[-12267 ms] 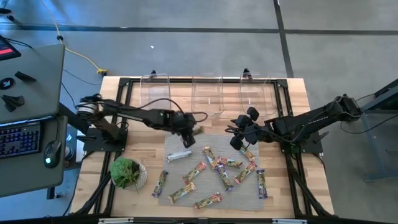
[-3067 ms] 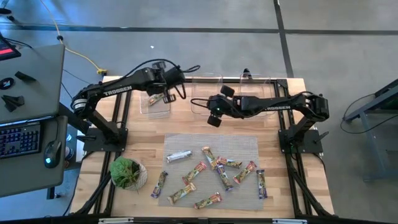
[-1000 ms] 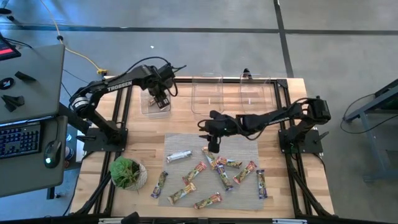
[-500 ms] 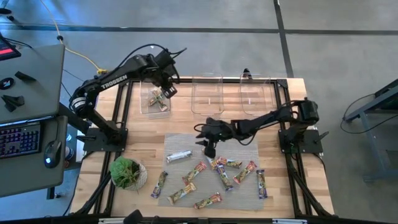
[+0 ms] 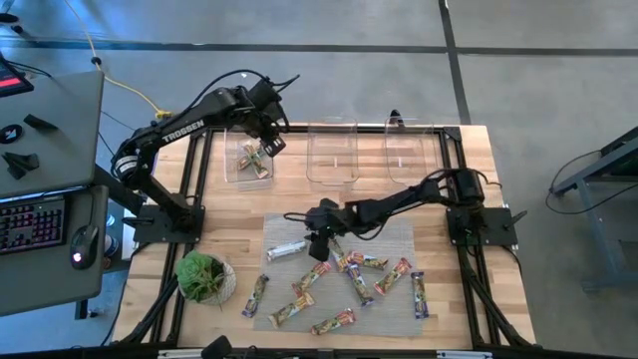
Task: Pick and place Granola Bars by type
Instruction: Put the top left yellow granola bar into the left transparent bin
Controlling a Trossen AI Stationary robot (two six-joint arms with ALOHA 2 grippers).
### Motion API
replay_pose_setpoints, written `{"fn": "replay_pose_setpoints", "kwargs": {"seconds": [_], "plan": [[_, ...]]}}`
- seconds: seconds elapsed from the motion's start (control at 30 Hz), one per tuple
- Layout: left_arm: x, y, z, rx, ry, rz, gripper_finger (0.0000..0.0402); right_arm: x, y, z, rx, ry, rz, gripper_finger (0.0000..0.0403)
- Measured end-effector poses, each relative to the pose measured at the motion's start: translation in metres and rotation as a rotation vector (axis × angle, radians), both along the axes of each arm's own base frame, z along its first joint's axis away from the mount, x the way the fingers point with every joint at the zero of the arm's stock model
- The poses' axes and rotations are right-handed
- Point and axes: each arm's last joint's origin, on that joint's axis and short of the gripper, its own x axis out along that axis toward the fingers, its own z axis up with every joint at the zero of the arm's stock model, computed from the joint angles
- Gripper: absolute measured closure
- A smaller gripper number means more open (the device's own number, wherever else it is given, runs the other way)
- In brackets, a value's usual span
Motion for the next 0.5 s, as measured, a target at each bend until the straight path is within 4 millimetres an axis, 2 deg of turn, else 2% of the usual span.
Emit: {"fn": "replay_pose_setpoints", "kwargs": {"seconds": [0.17,0.3,0.5], "plan": [[0.001,-0.001,0.000,-0.024,-0.017,-0.015,0.0266,0.001,0.017,0.006,-0.028,0.004,-0.047,0.0281],[0.001,-0.002,0.000,-0.050,-0.036,-0.030,0.0266,0.001,0.020,0.006,-0.004,-0.004,-0.124,0.0281],[0.002,-0.003,0.000,-0.083,-0.059,-0.048,0.0266,0.007,0.024,-0.017,0.012,-0.012,-0.157,0.0281]]}}
